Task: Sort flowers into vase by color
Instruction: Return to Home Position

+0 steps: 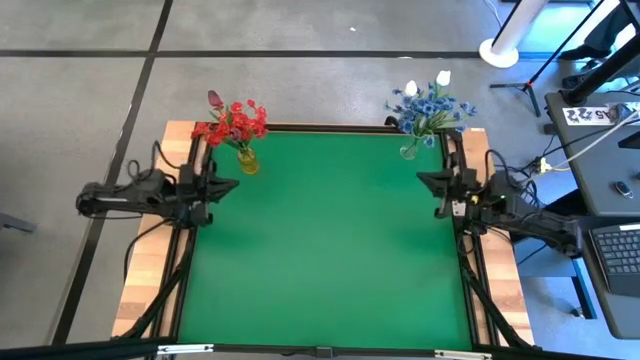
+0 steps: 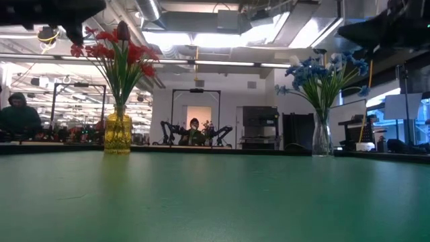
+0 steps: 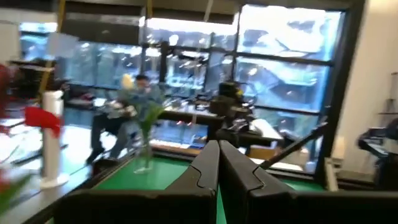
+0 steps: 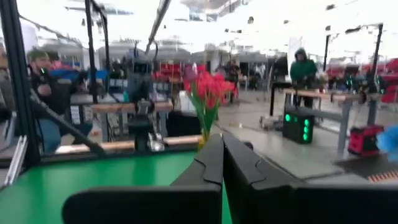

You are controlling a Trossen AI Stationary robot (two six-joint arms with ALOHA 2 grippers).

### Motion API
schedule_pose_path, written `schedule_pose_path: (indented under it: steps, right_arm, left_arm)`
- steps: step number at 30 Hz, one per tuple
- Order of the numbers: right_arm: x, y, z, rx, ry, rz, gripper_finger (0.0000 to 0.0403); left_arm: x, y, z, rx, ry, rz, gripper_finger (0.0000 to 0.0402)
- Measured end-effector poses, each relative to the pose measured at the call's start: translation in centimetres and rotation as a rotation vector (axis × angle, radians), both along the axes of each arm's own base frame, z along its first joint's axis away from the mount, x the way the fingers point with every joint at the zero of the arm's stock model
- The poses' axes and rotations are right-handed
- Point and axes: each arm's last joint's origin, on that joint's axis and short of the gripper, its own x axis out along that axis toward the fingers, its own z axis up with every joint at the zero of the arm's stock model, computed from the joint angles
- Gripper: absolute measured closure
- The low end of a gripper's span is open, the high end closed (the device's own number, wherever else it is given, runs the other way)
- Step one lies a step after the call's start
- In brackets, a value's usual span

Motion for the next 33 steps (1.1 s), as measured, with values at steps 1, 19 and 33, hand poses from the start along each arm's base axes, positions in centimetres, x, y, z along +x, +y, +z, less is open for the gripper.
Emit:
schedule_pose_path:
  steps: [1,19,33]
  right_arm:
    - [0.3,-0.1,-0.3,-0.003,-0.010,0.002,0.0401]
    - [1.8,-0.4,-5.2,0.007,0.060,0.027,0.0402]
    - [2.0,-0.4,-6.6,0.005,0.202,0.021,0.0402]
  left_arm:
    - [0.4,-0.1,-0.6,0.002,-0.018,-0.017,0.0401]
    - [2.2,0.5,-6.7,-0.055,0.034,-0.032,0.0401]
    - [2.2,0.9,-7.3,-0.091,0.090,0.102,0.0401]
